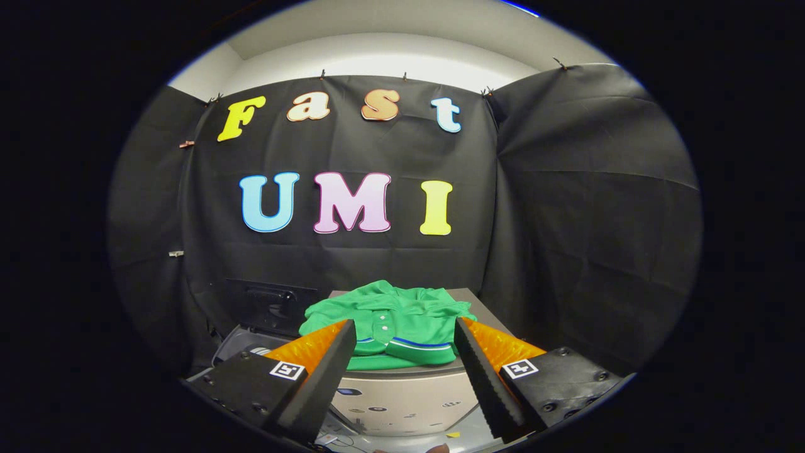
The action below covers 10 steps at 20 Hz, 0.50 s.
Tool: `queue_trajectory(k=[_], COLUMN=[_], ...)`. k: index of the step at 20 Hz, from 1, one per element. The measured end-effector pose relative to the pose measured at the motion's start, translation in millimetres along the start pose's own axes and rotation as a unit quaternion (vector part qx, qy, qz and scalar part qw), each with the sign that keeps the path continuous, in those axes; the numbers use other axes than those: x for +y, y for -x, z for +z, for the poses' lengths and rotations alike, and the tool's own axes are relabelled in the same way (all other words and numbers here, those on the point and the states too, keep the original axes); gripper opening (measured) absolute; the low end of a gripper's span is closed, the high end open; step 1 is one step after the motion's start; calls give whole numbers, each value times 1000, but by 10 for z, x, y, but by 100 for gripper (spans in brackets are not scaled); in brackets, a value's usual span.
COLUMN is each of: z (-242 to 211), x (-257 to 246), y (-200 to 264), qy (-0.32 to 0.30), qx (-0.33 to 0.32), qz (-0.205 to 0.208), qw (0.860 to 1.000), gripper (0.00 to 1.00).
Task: Put the clothes into the washing machine and then close the washing machine lid.
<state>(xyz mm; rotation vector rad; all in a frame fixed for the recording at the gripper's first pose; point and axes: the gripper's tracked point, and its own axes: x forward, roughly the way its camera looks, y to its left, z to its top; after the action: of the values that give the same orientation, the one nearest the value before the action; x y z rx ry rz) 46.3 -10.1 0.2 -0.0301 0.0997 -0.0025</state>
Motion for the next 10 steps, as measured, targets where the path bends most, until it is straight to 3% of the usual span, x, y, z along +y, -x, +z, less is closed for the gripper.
queue_trajectory(k=[10], z=[-134], x=[-211], y=[-832], qy=[-3], qx=[99], qz=[5], qw=[995], gripper=[98])
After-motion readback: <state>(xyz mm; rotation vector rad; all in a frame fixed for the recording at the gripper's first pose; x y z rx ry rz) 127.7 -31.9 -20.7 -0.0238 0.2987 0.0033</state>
